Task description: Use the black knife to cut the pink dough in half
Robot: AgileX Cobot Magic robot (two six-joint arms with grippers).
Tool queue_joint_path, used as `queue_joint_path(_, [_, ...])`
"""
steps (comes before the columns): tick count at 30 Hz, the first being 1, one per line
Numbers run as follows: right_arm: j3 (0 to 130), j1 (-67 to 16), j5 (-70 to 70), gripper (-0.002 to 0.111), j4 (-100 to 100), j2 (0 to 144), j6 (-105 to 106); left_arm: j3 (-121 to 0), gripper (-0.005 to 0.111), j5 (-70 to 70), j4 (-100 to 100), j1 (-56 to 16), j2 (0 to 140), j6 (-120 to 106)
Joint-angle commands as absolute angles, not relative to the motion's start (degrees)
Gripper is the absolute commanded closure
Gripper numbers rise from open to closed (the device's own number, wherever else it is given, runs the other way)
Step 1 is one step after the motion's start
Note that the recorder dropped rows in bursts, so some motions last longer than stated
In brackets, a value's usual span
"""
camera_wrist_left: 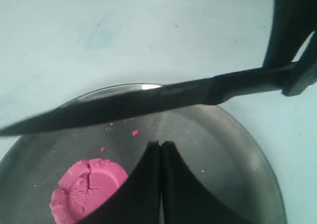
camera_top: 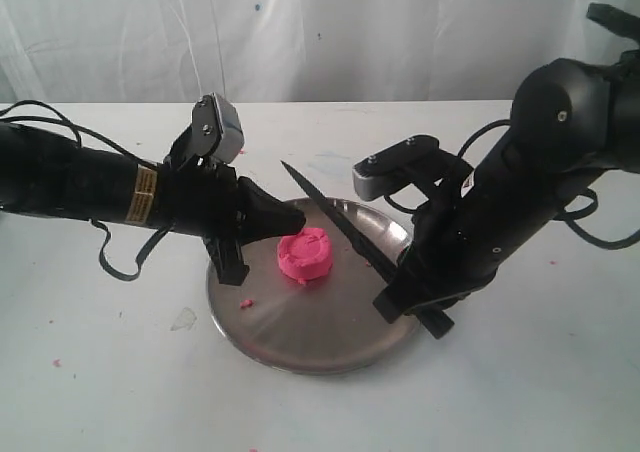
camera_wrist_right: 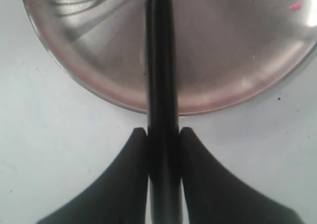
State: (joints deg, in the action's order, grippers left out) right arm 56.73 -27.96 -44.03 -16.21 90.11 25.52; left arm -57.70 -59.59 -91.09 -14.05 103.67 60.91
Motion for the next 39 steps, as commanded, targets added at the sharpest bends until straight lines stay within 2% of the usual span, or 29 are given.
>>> queue_joint_path(1, [56.9,-28.0,-46.2,0.108,-16.2,90.7,25.2,-57.8,0.107,-59.9,-93.5,-14.0,101.8,63.2])
queue_joint_path(6, [57.8,-28.0,-46.2,0.108,-16.0,90.7,23.5,-57.8,0.107,-52.4,-92.6,-14.0,102.8,62.7])
queue_joint_path(14, [59.7,-28.0,-47.5,0.108,-15.4,92.3,21.9,-57.8,0.107,-54.0,-88.6,-14.0,106.2,56.3])
queue_joint_path(23, [66.3,-28.0,-53.8,0.108,-15.9,100.9,21.9,-58.1,0.107,-52.1,-86.0,-14.0,106.3,54.0])
queue_joint_path(29, [69.3,-28.0,-53.3,0.108,-15.9,103.1,21.9,-58.2,0.107,-45.8,-73.5,-14.0,106.4,44.7])
queue_joint_path(39, [72.5,-28.0,-52.7,0.108,-15.5,106.9,21.9,-60.8,0.107,-55.3,-67.0,-14.0,111.8,44.0])
